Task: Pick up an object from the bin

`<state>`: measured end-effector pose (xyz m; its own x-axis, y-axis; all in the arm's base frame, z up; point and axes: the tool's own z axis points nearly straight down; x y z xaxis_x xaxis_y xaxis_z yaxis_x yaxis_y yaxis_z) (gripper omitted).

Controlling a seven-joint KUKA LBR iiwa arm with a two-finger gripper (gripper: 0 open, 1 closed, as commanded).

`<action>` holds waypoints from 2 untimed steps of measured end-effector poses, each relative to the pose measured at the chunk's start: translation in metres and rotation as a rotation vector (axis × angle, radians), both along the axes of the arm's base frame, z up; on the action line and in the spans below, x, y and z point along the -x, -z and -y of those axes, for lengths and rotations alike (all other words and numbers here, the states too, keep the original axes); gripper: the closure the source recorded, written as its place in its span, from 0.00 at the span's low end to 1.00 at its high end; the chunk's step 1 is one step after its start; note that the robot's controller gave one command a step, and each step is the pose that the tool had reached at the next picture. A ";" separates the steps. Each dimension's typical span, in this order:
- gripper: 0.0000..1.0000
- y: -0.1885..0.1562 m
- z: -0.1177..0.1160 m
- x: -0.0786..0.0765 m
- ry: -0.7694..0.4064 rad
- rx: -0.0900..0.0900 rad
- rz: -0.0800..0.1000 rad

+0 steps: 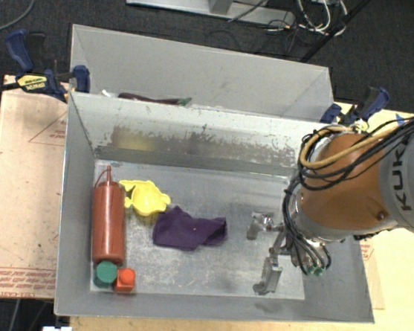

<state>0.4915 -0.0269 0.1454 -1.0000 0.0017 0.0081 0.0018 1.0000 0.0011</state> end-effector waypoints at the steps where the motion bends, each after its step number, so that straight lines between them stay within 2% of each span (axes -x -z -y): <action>1: 0.00 -0.004 0.000 -0.002 -0.001 0.001 0.008; 2: 0.00 0.002 -0.022 -0.041 -0.040 0.001 0.005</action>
Offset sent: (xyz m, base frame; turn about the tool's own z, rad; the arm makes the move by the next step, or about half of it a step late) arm 0.0794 0.0479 -0.0088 -0.0835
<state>0.5320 -0.0054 0.1435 -0.9993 -0.0380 0.0034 -0.0380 0.9993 -0.0004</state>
